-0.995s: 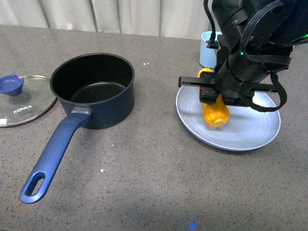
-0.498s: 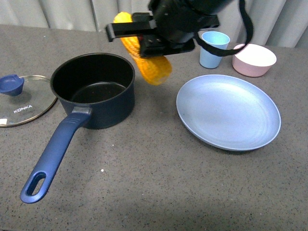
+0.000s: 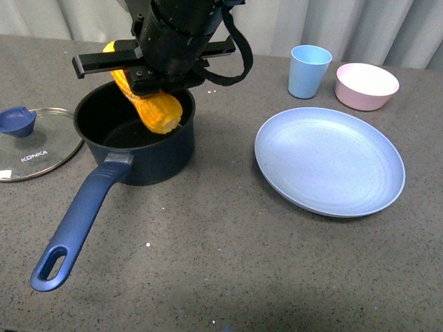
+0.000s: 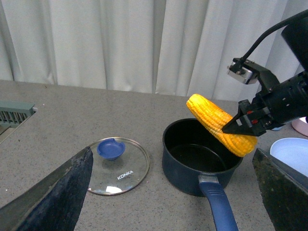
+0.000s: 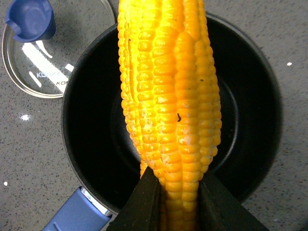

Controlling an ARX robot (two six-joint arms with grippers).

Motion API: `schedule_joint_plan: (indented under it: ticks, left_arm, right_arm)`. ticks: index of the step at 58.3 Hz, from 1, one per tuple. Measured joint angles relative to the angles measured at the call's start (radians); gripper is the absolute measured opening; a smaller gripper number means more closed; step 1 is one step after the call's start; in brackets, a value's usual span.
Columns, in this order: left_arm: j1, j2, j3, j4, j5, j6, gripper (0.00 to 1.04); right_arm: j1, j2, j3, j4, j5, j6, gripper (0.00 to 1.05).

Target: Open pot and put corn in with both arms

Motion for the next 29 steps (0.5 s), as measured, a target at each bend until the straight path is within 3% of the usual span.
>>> schedule_joint_plan:
  ticks: [15,29]
  left_arm:
    - [0.0,0.0,0.0,0.0,0.0,0.0,0.98]
    - [0.0,0.0,0.0,0.0,0.0,0.0,0.98]
  right_arm:
    - [0.003,0.062,0.068,-0.013,0.019,0.003,0.13]
    - [-0.004,0.09,0.108,-0.033,0.022,0.006,0.54]
